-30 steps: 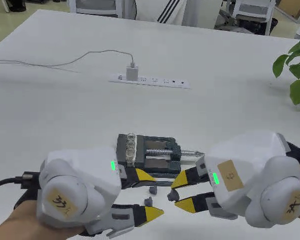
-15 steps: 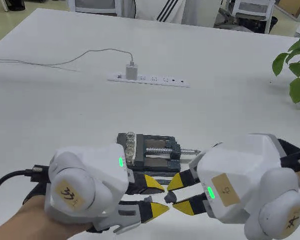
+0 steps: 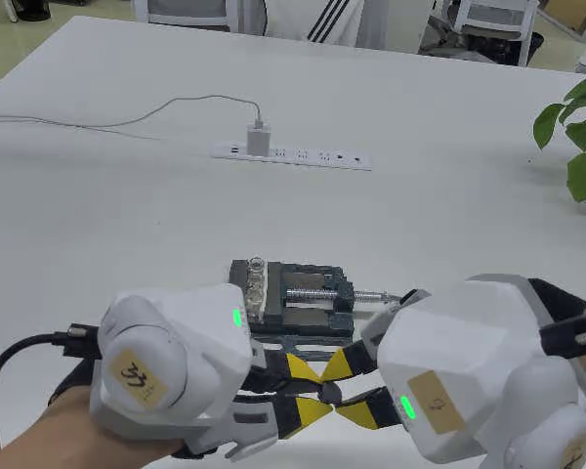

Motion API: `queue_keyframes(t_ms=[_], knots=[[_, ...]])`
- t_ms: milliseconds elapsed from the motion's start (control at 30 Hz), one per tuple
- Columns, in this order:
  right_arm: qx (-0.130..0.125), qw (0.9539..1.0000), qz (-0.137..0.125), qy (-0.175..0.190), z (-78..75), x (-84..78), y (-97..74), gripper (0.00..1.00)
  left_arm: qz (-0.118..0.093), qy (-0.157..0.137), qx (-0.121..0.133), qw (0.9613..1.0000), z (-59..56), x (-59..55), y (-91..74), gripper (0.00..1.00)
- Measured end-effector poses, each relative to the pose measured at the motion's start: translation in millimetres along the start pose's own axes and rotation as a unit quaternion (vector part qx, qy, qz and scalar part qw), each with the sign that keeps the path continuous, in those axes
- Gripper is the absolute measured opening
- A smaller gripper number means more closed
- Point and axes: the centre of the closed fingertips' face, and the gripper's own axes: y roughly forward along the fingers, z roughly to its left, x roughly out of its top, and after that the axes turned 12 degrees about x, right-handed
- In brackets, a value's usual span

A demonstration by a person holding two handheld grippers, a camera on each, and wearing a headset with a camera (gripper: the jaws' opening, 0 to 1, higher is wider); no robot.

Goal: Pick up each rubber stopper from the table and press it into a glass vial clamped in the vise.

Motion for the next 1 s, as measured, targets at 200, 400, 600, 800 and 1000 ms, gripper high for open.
queue_keyframes(t_ms=[200, 400, 600, 800, 1000], knots=[[-0.003, 0.9998, 0.004, -0.02, 1.4, 2.0, -1.2, 0.08, -0.004, -0.015, -0.003, 0.9999, -0.6, 0.3, -1.2, 0.05], [-0.009, 0.9997, 0.002, -0.025, 0.6, 2.2, -3.2, 0.08, -0.015, -0.041, -0.003, 0.999, -0.2, 1.9, -3.9, 0.04], [-0.011, 0.9997, -0.008, -0.02, 0.7, 3.9, -4.7, 0.08, -0.02, -0.048, -0.002, 0.9986, -1.6, 3.3, -6.4, 0.04], [-0.013, 0.9997, -0.01, -0.016, 0.1, 4.6, -5.3, 0.08, -0.021, -0.049, -0.001, 0.9986, -1.6, 3.9, -7.0, 0.04], [-0.01, 0.9998, -0.019, 0.005, -0.8, 4.7, -5.2, 0.08, -0.02, -0.048, -0.001, 0.9986, -1.8, 3.6, -7.4, 0.04]])
